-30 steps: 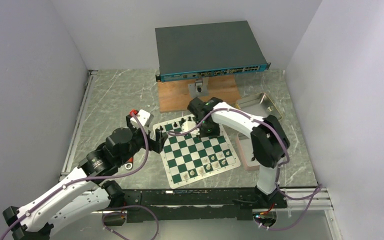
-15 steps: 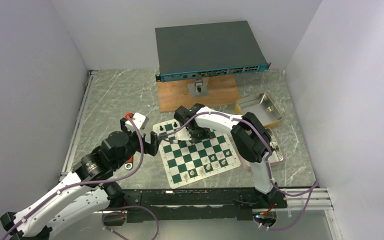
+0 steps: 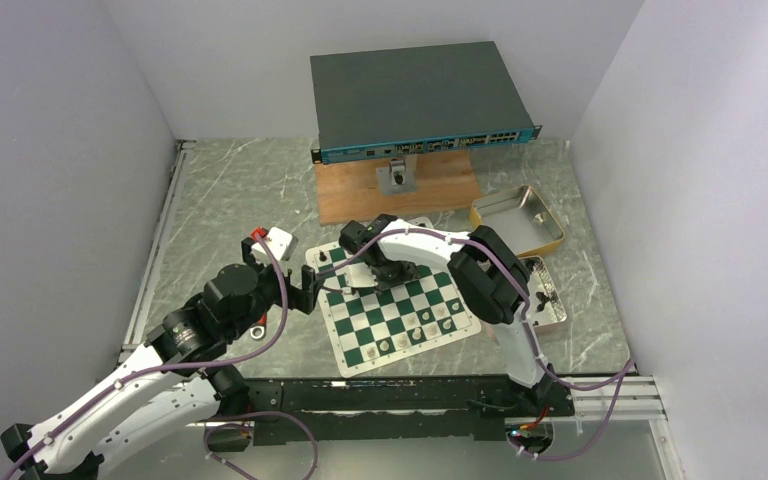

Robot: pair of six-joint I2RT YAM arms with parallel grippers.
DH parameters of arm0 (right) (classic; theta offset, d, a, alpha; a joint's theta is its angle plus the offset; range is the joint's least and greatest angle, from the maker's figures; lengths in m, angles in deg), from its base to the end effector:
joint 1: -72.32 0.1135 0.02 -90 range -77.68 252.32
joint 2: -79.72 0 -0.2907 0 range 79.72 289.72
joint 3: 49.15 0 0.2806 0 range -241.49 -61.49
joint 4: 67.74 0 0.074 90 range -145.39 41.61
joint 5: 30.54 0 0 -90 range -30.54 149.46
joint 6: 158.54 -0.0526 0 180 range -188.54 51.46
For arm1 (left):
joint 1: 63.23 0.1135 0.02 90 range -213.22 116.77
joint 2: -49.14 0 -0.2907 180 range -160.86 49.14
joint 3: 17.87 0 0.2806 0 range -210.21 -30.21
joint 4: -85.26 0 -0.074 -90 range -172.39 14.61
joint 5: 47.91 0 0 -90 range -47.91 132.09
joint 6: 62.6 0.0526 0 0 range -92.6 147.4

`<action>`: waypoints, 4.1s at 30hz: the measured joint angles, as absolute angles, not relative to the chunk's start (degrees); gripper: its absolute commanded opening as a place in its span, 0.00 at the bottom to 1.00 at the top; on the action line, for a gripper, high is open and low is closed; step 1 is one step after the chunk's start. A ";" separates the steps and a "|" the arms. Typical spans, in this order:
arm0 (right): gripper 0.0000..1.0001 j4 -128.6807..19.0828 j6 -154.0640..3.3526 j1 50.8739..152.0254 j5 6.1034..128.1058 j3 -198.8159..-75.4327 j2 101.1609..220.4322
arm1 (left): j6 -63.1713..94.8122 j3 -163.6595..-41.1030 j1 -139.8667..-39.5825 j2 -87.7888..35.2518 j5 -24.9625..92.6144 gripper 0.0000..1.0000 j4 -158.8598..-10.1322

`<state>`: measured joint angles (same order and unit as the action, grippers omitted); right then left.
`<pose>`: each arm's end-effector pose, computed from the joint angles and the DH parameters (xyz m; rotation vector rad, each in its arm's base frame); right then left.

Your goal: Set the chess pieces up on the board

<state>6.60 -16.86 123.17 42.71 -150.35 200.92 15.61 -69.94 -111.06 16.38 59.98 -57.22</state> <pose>0.2800 0.3199 0.1422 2.3756 -1.8840 0.4455 0.1182 -0.1064 0.3248 0.3783 1.8562 -0.4201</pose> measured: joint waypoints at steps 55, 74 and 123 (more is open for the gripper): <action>0.75 -6.23 -32.49 59.61 112.85 -110.40 136.90 | 4.94 -72.82 -111.37 -11.42 40.39 0.92 -78.67; 0.76 -13.46 -39.29 55.57 115.21 -109.83 135.94 | 6.38 -109.63 -116.96 -59.68 48.46 0.44 -66.71; 0.77 -13.90 -39.64 55.57 113.66 -109.52 136.40 | 9.71 -118.63 -116.94 -70.12 52.41 0.27 -57.16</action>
